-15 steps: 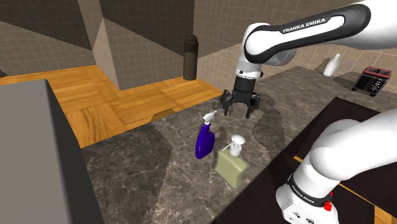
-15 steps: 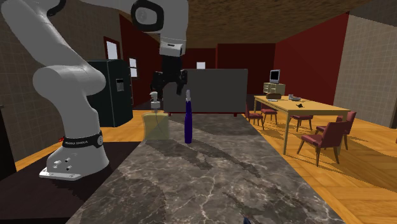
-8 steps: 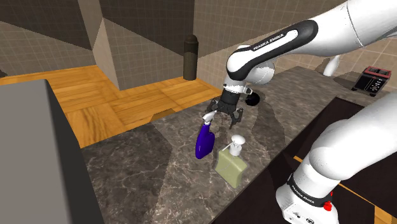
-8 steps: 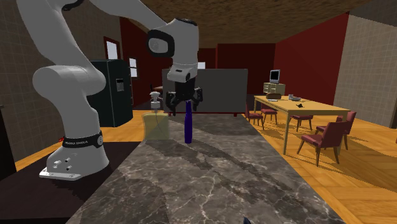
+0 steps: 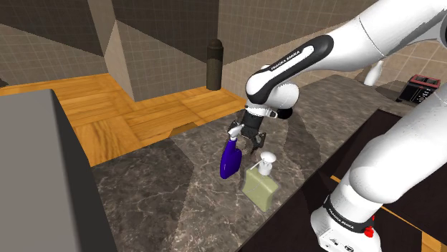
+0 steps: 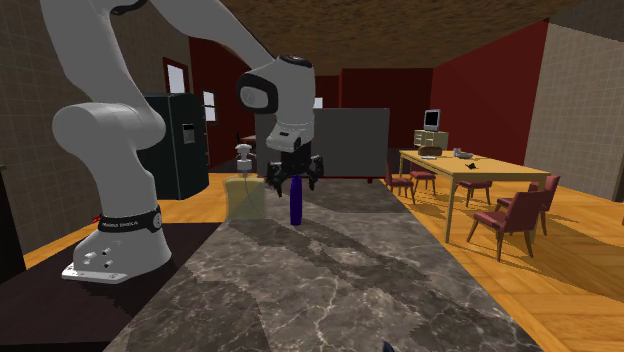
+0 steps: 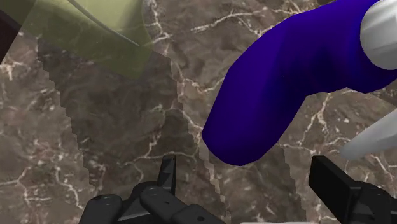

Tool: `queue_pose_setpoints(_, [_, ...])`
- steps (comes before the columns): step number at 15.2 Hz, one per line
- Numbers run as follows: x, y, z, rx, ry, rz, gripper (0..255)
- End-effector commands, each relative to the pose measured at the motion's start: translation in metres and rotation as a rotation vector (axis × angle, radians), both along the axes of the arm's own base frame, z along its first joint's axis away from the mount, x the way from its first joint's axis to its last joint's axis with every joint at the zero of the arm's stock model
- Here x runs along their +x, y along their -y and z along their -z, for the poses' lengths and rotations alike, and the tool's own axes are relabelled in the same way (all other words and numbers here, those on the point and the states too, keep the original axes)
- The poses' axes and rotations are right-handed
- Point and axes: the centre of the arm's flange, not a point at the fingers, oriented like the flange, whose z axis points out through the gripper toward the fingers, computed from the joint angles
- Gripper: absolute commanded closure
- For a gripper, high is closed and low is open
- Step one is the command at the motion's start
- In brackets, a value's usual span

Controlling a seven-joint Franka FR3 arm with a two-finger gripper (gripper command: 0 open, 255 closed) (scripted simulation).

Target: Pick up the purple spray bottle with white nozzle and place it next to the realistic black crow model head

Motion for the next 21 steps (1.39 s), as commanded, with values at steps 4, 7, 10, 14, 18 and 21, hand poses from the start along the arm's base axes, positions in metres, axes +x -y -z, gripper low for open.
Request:
queue_pose_setpoints(4, [0.001, -0.003, 0.010, 0.000, 0.000, 0.001, 0])
queue_pose_setpoints(7, [0.001, -0.003, 0.010, 0.000, 0.000, 0.001, 0])
queue_pose_setpoints(10, [0.001, -0.003, 0.010, 0.000, 0.000, 0.001, 255])
queue_pose_setpoints(14, [0.001, -0.003, 0.010, 0.000, 0.000, 0.001, 255])
queue_pose_setpoints(18, [0.001, -0.003, 0.010, 0.000, 0.000, 0.001, 255])
queue_pose_setpoints(21, [0.001, -0.003, -0.001, 0.000, 0.000, 0.001, 255])
